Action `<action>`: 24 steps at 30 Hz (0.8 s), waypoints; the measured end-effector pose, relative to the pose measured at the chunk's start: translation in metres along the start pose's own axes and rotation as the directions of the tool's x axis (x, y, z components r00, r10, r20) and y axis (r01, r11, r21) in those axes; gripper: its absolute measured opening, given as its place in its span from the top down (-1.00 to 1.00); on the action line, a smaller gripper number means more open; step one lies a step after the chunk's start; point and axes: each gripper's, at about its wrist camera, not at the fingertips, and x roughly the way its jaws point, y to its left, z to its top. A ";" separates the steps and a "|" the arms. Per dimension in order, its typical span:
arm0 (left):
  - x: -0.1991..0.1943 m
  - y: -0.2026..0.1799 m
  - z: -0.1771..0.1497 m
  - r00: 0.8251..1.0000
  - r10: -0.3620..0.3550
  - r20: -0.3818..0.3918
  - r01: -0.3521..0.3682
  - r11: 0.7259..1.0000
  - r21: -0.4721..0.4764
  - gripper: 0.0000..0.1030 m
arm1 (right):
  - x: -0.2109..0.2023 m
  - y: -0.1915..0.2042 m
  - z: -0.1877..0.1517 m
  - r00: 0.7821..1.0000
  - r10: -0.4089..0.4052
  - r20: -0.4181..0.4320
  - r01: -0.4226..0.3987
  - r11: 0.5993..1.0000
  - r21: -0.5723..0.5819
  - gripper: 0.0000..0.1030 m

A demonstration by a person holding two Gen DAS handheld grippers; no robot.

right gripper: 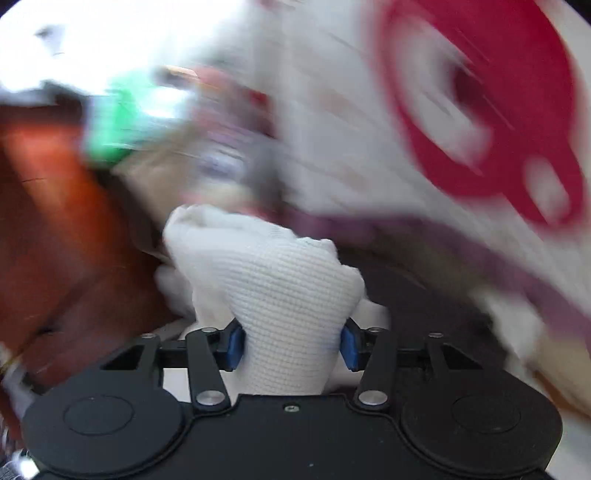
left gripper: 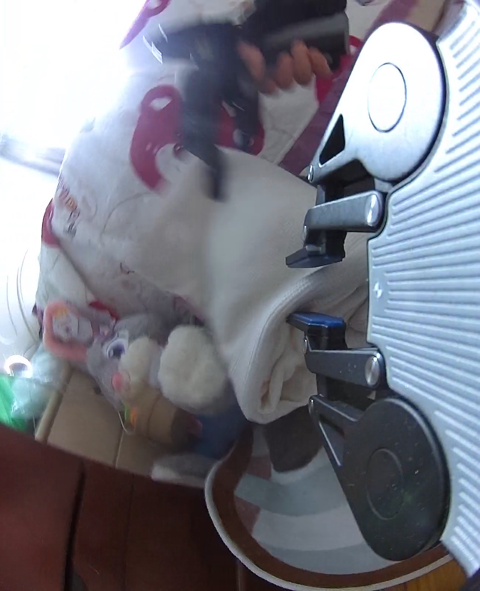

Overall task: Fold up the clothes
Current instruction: 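Carry the white garment with both grippers onto the brown clothes stack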

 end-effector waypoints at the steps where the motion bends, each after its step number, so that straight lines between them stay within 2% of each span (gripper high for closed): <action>1: 0.003 0.002 -0.002 1.000 -0.018 -0.020 0.018 0.999 -0.028 0.53 | 0.006 -0.020 -0.008 1.000 -0.010 -0.022 0.012 0.996 0.087 -0.15; 3: 0.010 0.009 -0.006 0.996 -0.062 -0.059 0.055 0.993 -0.105 0.46 | 0.006 -0.050 -0.025 1.000 0.020 0.004 -0.020 0.968 0.251 -0.33; 4: 0.012 0.013 -0.007 0.995 -0.068 -0.069 0.058 0.989 -0.134 0.44 | 0.006 -0.060 -0.031 0.999 0.036 0.017 -0.039 0.951 0.307 -0.34; 6: 0.016 0.020 -0.008 0.995 -0.061 -0.079 0.046 0.983 -0.176 0.35 | 0.004 -0.066 -0.039 0.996 0.072 0.045 -0.083 0.932 0.352 -0.38; 8: 0.018 0.026 -0.008 0.995 -0.049 -0.082 0.032 0.980 -0.198 0.19 | 0.004 -0.066 -0.044 0.994 0.098 0.051 -0.110 0.925 0.364 -0.44; 11: 0.022 0.034 -0.010 0.994 -0.053 -0.094 0.028 0.968 -0.249 0.14 | 0.009 -0.055 -0.050 0.989 0.140 0.048 -0.148 0.918 0.367 -0.62; 12: 0.026 0.037 -0.012 0.991 -0.075 -0.110 0.043 0.961 -0.272 0.15 | 0.013 -0.053 -0.052 0.988 0.146 0.052 -0.155 0.918 0.365 -0.73; 14: 0.033 0.042 -0.017 0.978 -0.141 -0.152 0.085 0.941 -0.327 0.16 | 0.022 -0.047 -0.052 0.988 0.142 0.058 -0.154 0.923 0.353 -0.79; 16: 0.039 0.048 -0.022 0.964 -0.197 -0.179 0.116 0.916 -0.385 0.14 | 0.034 -0.038 -0.046 0.992 0.114 0.052 -0.124 0.943 0.309 -0.75; 17: 0.040 0.052 -0.025 0.962 -0.209 -0.174 0.122 0.903 -0.412 0.14 | 0.031 -0.026 -0.043 0.992 0.110 0.069 -0.123 0.962 0.245 -0.58; 18: 0.040 0.054 -0.026 0.964 -0.208 -0.168 0.120 0.897 -0.425 0.17 | 0.029 -0.015 -0.039 0.991 0.107 0.087 -0.121 0.976 0.179 -0.25; 20: 0.037 0.057 -0.025 0.971 -0.184 -0.155 0.102 0.900 -0.425 0.21 | 0.022 0.012 -0.032 0.987 0.108 0.120 -0.113 0.993 0.031 -0.04; 22: 0.033 0.059 -0.024 0.979 -0.159 -0.130 0.089 0.900 -0.426 0.24 | 0.009 0.049 -0.027 0.980 0.138 0.142 -0.115 0.981 -0.154 0.04; 24: 0.029 0.060 -0.024 0.985 -0.140 -0.100 0.083 0.897 -0.434 0.29 | -0.002 0.076 -0.016 0.970 0.210 0.121 -0.189 0.968 -0.165 0.07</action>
